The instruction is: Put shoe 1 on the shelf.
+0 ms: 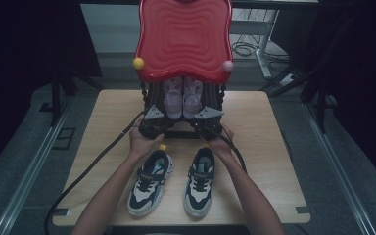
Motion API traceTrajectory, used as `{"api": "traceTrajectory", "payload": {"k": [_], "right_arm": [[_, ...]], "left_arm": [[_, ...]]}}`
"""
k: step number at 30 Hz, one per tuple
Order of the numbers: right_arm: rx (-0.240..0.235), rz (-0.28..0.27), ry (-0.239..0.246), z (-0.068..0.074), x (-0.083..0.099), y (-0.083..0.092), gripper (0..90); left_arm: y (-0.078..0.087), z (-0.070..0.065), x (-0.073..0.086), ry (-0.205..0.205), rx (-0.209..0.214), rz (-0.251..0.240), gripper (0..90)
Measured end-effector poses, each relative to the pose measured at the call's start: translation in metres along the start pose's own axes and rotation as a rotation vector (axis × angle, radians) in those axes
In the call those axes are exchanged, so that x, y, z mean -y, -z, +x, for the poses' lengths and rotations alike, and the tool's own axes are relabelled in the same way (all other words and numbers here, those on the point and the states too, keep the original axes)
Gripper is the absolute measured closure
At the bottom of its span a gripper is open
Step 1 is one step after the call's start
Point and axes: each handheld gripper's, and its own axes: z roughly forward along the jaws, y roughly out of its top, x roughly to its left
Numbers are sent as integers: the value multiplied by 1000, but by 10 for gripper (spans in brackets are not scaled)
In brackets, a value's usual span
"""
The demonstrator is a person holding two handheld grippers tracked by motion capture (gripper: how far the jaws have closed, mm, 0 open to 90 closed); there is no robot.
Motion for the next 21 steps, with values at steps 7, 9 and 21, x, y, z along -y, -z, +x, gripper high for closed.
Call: {"api": "traceTrajectory", "payload": {"k": [7, 9, 21], "right_arm": [[4, 6, -31, -1, -2, -3, 900], [4, 7, -36, -1, -2, -3, 900], [14, -20, -53, -5, -4, 4, 900]], "left_arm": [[0, 1, -1, 13, 6, 1, 897], [0, 2, -2, 19, 10, 8, 897], [-2, 3, -7, 34, 18, 36, 888]]}}
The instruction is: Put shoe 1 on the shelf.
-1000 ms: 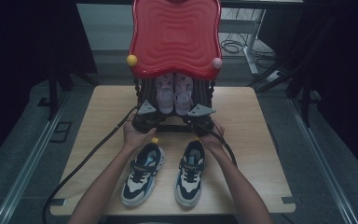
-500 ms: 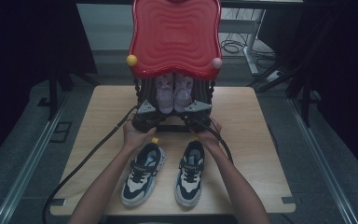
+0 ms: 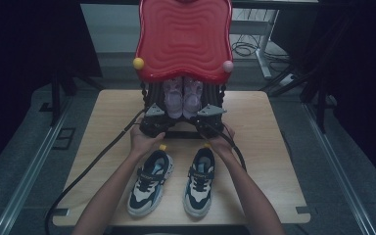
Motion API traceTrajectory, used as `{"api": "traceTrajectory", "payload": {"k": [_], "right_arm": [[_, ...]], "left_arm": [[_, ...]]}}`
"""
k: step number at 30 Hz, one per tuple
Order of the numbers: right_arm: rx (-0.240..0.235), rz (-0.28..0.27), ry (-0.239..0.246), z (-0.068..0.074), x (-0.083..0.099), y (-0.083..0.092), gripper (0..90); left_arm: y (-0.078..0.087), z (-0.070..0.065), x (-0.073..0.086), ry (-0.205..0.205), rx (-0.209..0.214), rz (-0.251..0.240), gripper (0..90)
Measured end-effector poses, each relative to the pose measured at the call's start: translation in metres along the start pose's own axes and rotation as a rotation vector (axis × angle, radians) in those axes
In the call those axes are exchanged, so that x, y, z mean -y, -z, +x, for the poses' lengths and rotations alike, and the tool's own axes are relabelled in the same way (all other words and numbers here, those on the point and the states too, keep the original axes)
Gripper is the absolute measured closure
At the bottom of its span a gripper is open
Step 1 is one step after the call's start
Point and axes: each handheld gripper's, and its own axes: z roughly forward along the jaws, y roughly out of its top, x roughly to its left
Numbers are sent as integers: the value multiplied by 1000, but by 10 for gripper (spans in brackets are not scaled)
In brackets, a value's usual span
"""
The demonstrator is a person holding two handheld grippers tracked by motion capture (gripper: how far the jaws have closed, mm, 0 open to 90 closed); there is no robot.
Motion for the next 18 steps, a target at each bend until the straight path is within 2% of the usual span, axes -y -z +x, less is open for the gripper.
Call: {"api": "traceTrajectory", "payload": {"k": [1, 3, 7, 13, 15, 16, 18], "right_arm": [[0, 0, 0, 0, 0, 0, 900], [-2, 0, -3, 0, 0, 0, 900], [-1, 0, -2, 0, 0, 0, 900], [1, -3, 0, 0, 0, 1, 900], [-4, -7, 0, 0, 0, 2, 900], [-8, -12, -1, 1, -1, 4, 900], [-8, -16, 1, 1, -2, 6, 900]], "left_arm": [[0, 0, 0, 0, 0, 0, 893], [0, 2, -1, 25, 9, 5, 895], [0, 2, -1, 36, 12, 6, 895], [2, 1, -1, 33, 9, 8, 873], [4, 0, 1, 31, 5, -6, 877], [8, 0, 2, 42, 7, -21, 878], [12, 1, 3, 35, 10, -24, 881]]}}
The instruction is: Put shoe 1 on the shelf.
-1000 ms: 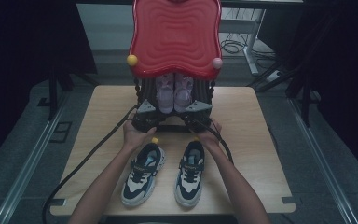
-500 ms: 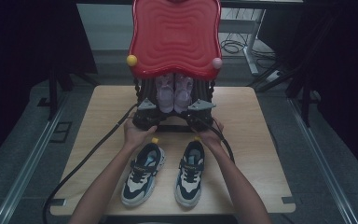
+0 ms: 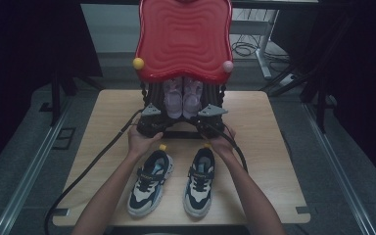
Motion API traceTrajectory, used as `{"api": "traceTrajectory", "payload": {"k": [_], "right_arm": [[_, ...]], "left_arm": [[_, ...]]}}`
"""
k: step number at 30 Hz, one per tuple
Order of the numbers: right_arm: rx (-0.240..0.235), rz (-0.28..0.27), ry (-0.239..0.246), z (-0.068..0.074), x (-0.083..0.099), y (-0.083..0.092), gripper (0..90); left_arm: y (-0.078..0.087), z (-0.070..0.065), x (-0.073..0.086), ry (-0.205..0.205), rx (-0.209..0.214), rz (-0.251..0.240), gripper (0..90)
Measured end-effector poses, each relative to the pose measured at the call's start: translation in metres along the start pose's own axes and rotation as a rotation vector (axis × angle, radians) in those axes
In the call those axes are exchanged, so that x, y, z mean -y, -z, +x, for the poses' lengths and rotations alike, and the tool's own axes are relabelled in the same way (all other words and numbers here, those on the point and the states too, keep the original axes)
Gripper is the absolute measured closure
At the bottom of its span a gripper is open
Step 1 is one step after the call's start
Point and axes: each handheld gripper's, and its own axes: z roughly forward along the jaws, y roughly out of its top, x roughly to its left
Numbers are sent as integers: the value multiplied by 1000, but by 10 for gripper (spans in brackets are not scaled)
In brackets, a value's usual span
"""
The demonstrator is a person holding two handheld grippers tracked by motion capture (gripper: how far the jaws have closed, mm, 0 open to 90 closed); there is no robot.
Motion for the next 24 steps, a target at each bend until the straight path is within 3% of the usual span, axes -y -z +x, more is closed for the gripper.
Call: {"api": "traceTrajectory", "payload": {"k": [13, 24], "right_arm": [[-30, -30, 15, 2, 1, 16, 899], [-44, -59, -25, -11, 20, 45, 888]], "left_arm": [[20, -3, 3, -28, -6, -21, 895], [40, -5, 14, -12, -13, -28, 882]]}}
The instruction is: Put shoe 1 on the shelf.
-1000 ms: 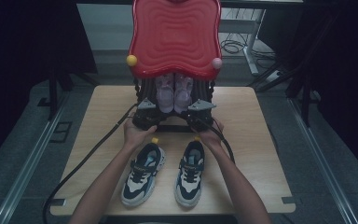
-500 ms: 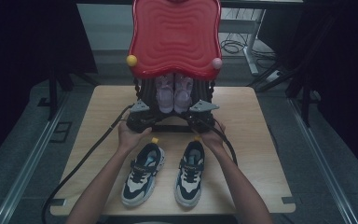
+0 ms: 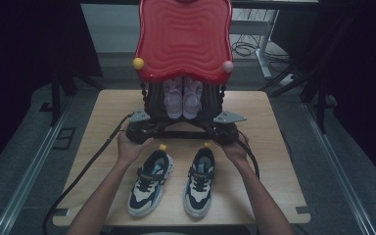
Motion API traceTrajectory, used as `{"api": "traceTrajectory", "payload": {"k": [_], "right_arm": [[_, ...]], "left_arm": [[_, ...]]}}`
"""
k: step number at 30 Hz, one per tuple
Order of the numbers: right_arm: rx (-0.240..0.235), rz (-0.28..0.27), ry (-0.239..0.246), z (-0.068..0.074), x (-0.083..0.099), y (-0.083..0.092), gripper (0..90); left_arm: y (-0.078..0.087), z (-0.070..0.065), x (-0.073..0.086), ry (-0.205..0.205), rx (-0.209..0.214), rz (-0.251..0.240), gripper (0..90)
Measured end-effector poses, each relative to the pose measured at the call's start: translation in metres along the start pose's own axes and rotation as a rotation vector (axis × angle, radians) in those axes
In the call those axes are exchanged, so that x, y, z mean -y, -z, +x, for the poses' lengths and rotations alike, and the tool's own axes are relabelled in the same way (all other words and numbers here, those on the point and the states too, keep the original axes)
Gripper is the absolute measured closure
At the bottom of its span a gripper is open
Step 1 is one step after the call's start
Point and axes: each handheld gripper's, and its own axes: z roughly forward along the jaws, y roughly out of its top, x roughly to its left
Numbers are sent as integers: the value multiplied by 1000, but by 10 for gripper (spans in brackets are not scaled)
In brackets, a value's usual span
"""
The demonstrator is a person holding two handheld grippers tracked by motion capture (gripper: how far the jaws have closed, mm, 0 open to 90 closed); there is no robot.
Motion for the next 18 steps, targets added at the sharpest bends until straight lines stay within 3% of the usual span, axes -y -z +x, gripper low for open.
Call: {"api": "traceTrajectory", "payload": {"k": [8, 18], "right_arm": [[-6, -10, -44, -7, 17, 17, 863], [-22, -19, -43, -5, 27, 29, 814]], "left_arm": [[22, 3, 17, 34, -10, -10, 839], [40, 5, 33, 81, -7, -33, 729]]}}
